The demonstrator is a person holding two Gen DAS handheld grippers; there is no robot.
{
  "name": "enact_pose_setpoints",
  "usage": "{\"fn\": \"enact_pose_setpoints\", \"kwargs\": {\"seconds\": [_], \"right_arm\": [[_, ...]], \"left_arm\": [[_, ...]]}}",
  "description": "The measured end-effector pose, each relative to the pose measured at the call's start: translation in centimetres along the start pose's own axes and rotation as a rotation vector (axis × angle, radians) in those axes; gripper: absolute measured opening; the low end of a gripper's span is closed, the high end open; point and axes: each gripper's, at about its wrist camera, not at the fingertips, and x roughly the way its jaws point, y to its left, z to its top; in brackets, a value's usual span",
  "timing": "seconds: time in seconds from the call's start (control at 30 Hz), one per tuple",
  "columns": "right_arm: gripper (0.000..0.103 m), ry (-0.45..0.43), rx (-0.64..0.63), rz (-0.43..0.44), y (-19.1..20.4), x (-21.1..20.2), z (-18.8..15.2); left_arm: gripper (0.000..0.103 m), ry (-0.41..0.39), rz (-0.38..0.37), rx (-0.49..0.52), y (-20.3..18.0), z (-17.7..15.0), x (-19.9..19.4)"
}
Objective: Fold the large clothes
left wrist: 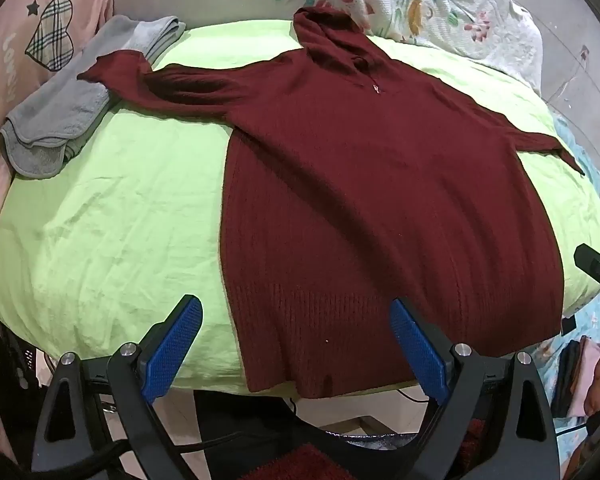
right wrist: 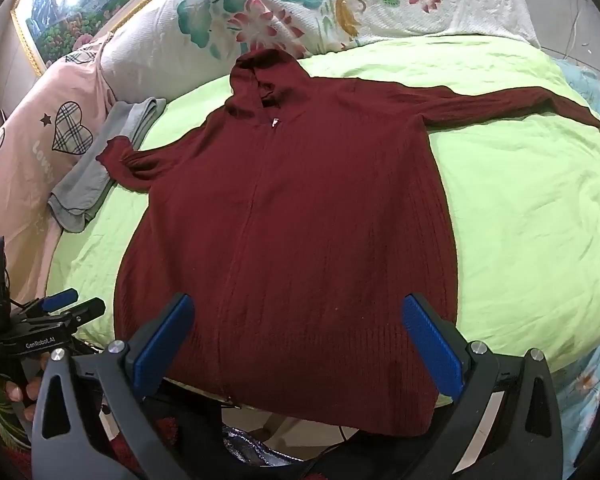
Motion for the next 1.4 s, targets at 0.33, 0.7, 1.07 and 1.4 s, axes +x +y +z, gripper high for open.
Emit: {"fn": "enact_pose_setpoints", "kwargs": {"seconds": [0.33,0.7,1.07,1.4], "right_arm": [[0.103,0.001,0.003,0.001,0.0,0.0,-0.1],[0.103,0.000,-0.003,0.006,0.1,-0.1,-0.2],[0.103,-0.080,-0.119,0.066,3.1,-1.4,-0.5],[0.103,-0.071,-0.126,0.046,3.2,-1.1,-0.4]], "left_arm": [[0.095,-0.003,-0.003,-0.002,-0.6,-0.2,-0.4],[0.095,0.000,-0.017,0.002,-0.6,0.4,-1.0],[0.095,-0.212,-0.049,0.082,-2.8,1.3,-5.4],[0.095,-0.199,-0.072,0.113,-3.9,1.3,-5.8]]}}
